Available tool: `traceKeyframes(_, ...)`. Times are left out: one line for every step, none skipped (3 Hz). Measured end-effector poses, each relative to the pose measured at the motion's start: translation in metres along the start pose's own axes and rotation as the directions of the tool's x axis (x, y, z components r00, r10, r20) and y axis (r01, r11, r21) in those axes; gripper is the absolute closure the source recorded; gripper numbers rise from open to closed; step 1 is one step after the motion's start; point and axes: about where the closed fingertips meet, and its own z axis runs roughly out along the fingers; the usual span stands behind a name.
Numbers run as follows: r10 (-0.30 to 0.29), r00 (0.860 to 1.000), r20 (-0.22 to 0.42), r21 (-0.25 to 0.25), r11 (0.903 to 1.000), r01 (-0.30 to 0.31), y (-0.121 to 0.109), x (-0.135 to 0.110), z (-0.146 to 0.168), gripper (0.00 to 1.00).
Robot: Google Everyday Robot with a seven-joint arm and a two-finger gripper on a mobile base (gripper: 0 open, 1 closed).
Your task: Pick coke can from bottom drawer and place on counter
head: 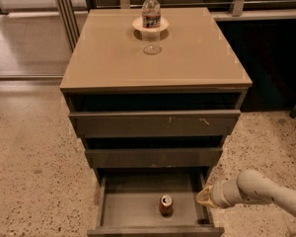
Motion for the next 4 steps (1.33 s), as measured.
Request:
traceKeyframes(-0.012,1.000,0.009,-0.004,0.9999,0.012,0.003,0.006,0.009,0.81)
traceKeyframes(-0.038,0.999,0.033,-0.014,0.9992,0.038,0.005,0.010,0.027,0.58)
traceKeyframes(-0.076,0.996,0.053,-0.037,0.9963,0.078,0.008,0.010,0.049,0.35)
traceKeyframes(-0.141,0.987,0.077,-0.050,0.9881,0.145,0.009,0.009,0.071,0.11)
